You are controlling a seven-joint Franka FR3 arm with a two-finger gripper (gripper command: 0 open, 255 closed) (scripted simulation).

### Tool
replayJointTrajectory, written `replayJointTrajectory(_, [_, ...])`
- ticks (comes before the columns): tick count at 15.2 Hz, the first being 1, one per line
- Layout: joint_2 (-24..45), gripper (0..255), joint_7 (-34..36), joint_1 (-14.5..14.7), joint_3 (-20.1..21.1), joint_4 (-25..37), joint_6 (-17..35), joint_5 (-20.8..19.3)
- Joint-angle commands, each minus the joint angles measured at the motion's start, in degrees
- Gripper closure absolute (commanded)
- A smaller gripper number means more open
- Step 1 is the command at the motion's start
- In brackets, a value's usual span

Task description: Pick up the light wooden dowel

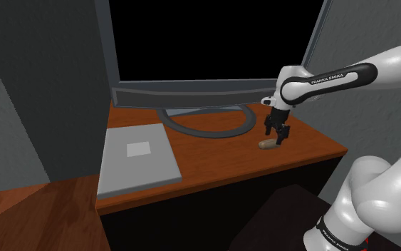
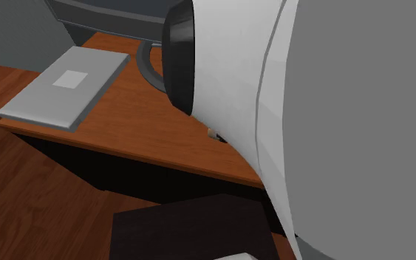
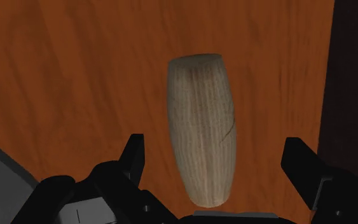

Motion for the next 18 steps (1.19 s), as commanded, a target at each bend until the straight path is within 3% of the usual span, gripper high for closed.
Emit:
replayJointTrajectory(1, [1.13, 0, -1.07, 0.23, -0.77, -0.69, 1.79, -0.03])
replayJointTrajectory(7, [3.46, 0, -1.64, 0.57, -1.9, -2.66, 5.99, 0.22])
replayJointTrajectory(8, [3.25, 255, -1.55, 0.5, -1.83, -2.82, 5.94, 0.13])
replayJointTrajectory(18, [2.91, 255, -1.5, 0.48, -1.65, -2.26, 5.06, 0.14])
